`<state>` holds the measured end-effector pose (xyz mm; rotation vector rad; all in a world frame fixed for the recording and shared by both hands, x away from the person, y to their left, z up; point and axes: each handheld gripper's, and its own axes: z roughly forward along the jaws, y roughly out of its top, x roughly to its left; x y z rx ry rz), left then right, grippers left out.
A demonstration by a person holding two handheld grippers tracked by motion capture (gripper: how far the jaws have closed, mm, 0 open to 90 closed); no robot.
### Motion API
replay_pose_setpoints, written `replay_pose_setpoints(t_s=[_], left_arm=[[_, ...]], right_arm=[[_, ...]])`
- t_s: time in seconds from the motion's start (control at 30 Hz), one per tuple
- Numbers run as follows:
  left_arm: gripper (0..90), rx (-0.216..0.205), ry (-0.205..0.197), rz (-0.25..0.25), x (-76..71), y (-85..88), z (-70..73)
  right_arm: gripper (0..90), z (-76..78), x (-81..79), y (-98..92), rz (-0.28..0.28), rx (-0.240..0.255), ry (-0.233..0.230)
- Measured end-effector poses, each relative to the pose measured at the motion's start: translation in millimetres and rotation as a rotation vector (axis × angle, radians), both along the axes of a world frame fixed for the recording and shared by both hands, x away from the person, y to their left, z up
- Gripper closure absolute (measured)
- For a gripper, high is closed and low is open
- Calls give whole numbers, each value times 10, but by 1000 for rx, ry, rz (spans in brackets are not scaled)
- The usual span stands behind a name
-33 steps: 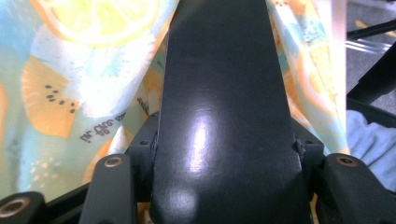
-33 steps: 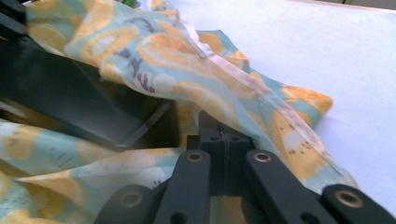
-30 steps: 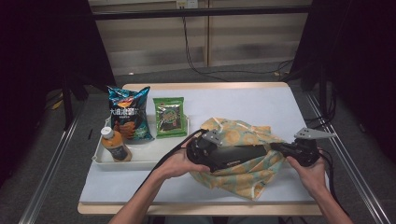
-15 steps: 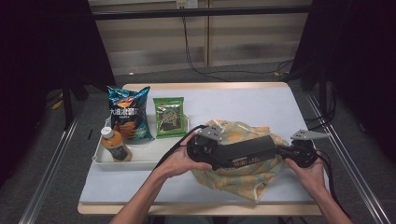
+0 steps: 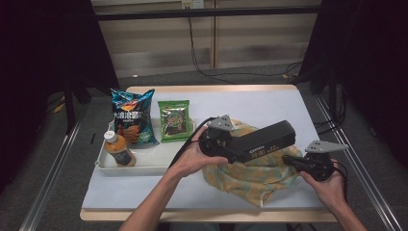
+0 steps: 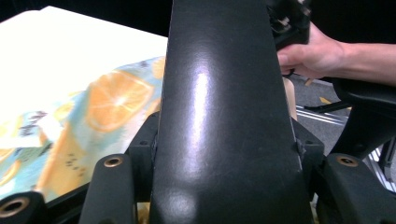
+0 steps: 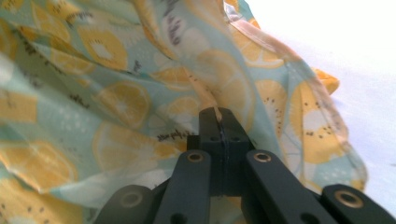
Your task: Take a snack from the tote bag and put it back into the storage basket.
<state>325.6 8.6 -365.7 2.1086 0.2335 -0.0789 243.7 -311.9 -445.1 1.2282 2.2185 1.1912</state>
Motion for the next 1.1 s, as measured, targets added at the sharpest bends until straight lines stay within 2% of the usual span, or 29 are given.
replay_pose_setpoints(t_s=[0.1,0.17,0.27,0.3,0.4,0.47,0.53,0.6,0.63,0.7,0.77,0.8,0.87,0.93,0.97,1.03,1.1], left_arm=[[436,-49,24,23,22,61,35],[435,-32,15,40,18,69,26],[435,20,-3,39,20,24,-32],[435,22,2,42,20,8,-49],[435,32,18,39,52,-26,-97],[435,37,19,53,74,-38,-123],[434,48,22,60,97,-47,-141],[435,41,26,61,108,-50,-151],[434,42,30,74,119,-57,-158],[434,44,30,74,131,-70,-170],[434,54,32,79,128,-89,-173],[434,43,37,77,126,-105,-182],[434,47,36,73,116,-138,-173],[434,46,35,68,109,-165,-162],[434,47,31,67,105,-180,-151],[434,38,30,60,103,-211,-130],[434,30,30,58,108,-231,-105]], right_arm=[[900,-24,-19,-38,-9,-10,9],[879,-56,-35,-48,7,0,15],[719,25,-58,5,41,53,-21],[654,64,-70,30,47,72,-33],[587,162,-120,110,90,108,-66],[514,210,-159,163,104,128,-72],[511,247,-187,207,139,162,-73],[498,262,-196,234,154,167,-77],[458,278,-202,320,199,187,-71],[428,270,-196,414,236,208,-57],[380,272,-189,543,268,196,-50],[379,272,-179,608,291,193,-48],[345,257,-150,740,315,183,-44],[356,215,-108,860,330,168,-32],[415,189,-90,911,336,155,-33],[637,129,-67,979,362,160,-30],[800,58,-60,1012,382,158,-11]])
